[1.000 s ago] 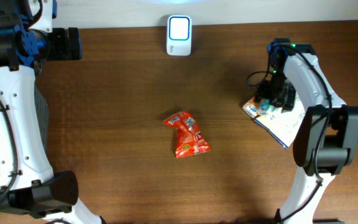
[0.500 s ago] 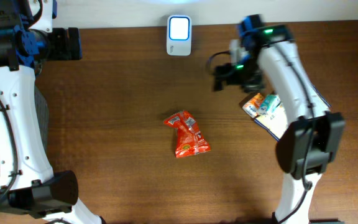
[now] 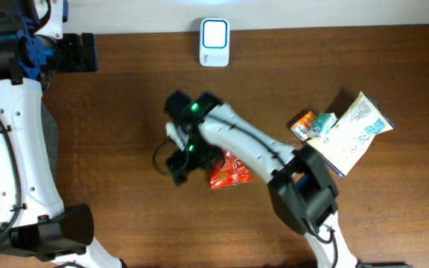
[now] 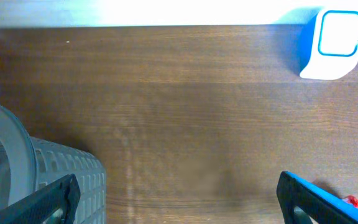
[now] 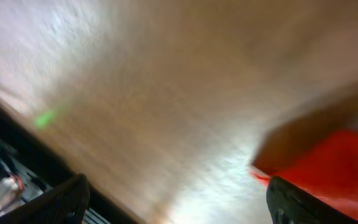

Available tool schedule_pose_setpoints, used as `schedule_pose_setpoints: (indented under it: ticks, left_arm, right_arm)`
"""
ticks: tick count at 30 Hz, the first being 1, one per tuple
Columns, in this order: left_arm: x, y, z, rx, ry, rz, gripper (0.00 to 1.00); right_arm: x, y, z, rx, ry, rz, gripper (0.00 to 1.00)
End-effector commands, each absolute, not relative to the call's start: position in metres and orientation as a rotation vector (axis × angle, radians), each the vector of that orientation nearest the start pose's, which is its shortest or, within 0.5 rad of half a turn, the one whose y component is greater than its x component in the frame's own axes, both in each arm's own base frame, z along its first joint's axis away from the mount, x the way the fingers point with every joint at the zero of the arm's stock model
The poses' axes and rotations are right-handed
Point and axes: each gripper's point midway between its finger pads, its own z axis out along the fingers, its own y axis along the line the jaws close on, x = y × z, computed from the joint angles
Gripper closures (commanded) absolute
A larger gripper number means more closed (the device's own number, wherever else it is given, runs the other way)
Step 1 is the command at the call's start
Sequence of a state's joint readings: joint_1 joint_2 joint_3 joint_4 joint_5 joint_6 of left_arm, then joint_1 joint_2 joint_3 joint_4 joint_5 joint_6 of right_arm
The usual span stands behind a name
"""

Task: Scan the item barcode
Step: 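Reach the right gripper to the red snack bag and grasp it, then lift and reorient the red snack bag with the right gripper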

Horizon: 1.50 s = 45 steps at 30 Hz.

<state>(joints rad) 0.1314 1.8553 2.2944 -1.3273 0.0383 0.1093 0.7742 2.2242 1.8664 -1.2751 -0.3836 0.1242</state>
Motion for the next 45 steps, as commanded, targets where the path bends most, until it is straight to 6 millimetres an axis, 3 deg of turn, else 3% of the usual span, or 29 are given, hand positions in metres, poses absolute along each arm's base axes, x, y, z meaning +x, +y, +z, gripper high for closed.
schedule_pose_setpoints:
  ticks: [1,4,9,13,16,18,23,26,31,34,37,42,45]
  left_arm:
    - [0.443,0.054,0.334,0.0,2.461,0.058,0.01]
    - [0.443,0.054,0.334,0.0,2.461,0.058,0.01]
    - [0.443,0.054,0.334,0.0,2.461,0.058,0.01]
    - [0.443,0.054,0.334,0.0,2.461,0.058,0.01]
    - [0.443,0.054,0.334,0.0,2.461,0.058,0.01]
    - [0.443,0.054,0.334,0.0,2.461,0.058,0.01]
    - [0.443,0.054,0.334,0.0,2.461,0.058,0.01]
    - [0.443,0.054,0.334,0.0,2.461,0.058,0.01]
    - [0.443,0.054,0.334,0.0,2.461,0.058,0.01]
    - [0.443,0.054,0.334,0.0,2.461,0.058,0.01]
    - [0.443,0.054,0.334,0.0,2.461,0.058,0.01]
    - [0.443,0.054,0.334,0.0,2.461,0.058,0.01]
    - [0.443,0.054,0.334,0.0,2.461,0.058,0.01]
  right_arm:
    - [0.231,0.318,0.03,-1.031,3.285,0.451,0.1]
    - [0.242,0.283,0.022,-0.996,3.321,0.207,0.1]
    - [0.287,0.217,0.019,-0.805,3.316,-0.161,0.11]
    - [0.316,0.17,0.02,-0.637,3.324,-0.273,0.14]
    - [0.334,0.147,0.028,-0.512,3.323,-0.234,0.17]
    - [0.342,0.144,0.04,-0.45,3.312,-0.149,0.16]
    - [0.369,0.162,0.083,-0.331,3.169,0.26,0.16]
    - [0.386,0.165,0.09,-0.024,3.132,0.369,0.16]
    - [0.401,0.156,0.069,0.397,3.071,0.268,0.16]
    - [0.393,0.149,0.049,0.572,3.065,0.192,0.16]
    - [0.384,0.146,0.03,0.652,3.071,0.177,0.16]
    - [0.39,0.148,0.001,0.632,3.012,0.232,0.15]
    - [0.391,0.149,0.0,0.633,3.007,0.252,0.16]
